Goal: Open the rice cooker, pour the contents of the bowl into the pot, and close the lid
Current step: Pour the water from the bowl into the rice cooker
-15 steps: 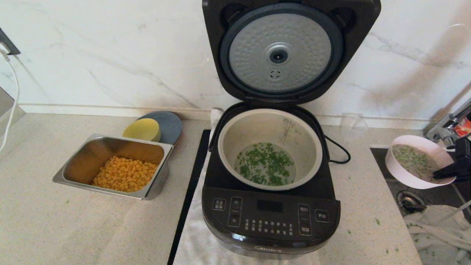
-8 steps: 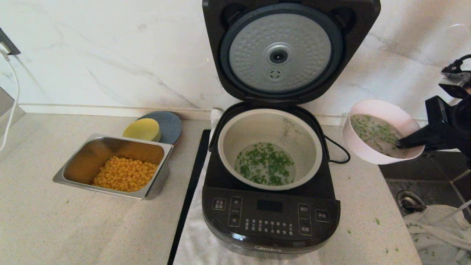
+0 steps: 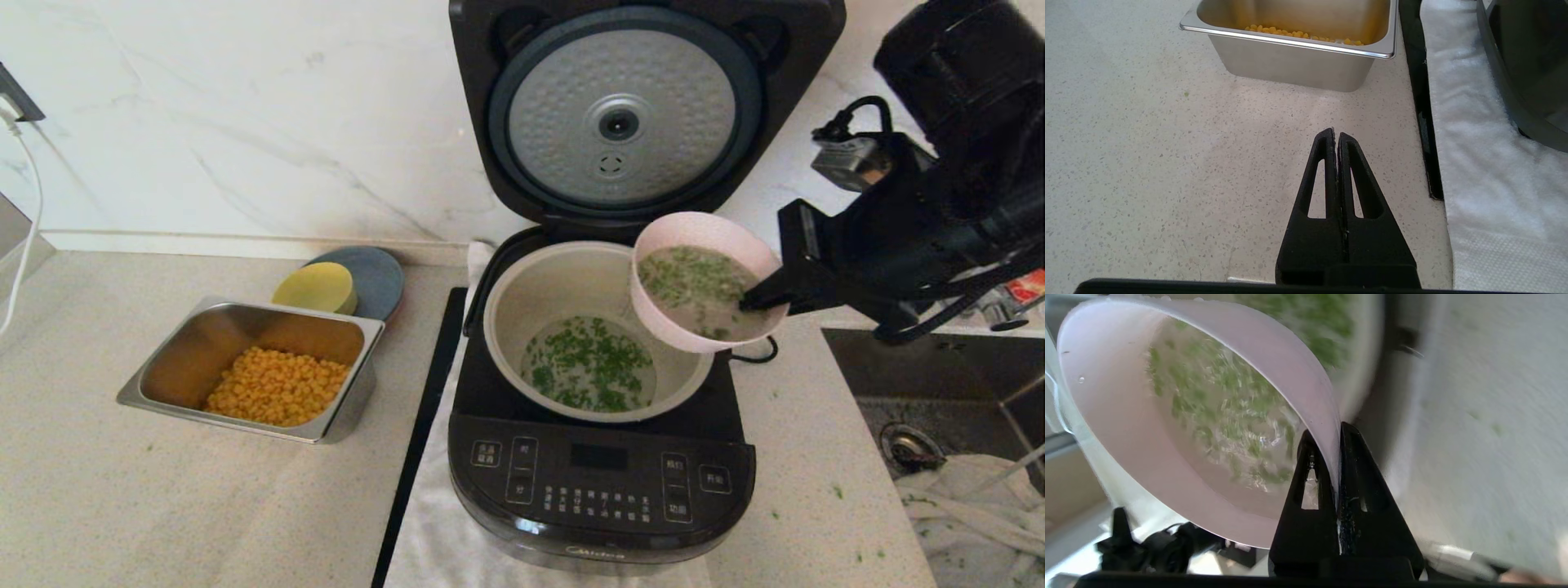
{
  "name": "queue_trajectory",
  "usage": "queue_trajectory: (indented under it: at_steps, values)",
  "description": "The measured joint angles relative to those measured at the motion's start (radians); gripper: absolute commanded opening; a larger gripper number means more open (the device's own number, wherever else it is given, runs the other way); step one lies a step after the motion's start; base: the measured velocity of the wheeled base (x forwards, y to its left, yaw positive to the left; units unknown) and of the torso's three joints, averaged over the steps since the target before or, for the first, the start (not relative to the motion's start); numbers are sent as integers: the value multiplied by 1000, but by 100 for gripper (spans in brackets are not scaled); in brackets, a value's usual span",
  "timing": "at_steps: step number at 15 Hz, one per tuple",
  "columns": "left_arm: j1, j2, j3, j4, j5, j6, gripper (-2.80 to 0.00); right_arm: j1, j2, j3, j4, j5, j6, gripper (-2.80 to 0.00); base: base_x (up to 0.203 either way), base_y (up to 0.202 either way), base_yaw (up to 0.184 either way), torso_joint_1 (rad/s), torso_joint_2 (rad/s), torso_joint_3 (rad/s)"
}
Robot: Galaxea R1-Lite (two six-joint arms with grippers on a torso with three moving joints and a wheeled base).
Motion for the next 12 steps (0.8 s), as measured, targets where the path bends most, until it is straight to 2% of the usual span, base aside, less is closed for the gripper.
queue_trajectory:
  at_steps: [3, 12]
  values:
    - [0, 0, 0, 0, 0, 0, -280, 64, 43, -3, -63, -36, 1, -280, 0, 0, 0, 0, 0, 0]
    - [0, 0, 0, 0, 0, 0, -280, 115, 125, -11, -176, -62, 25, -280, 0, 0, 0, 0, 0, 0]
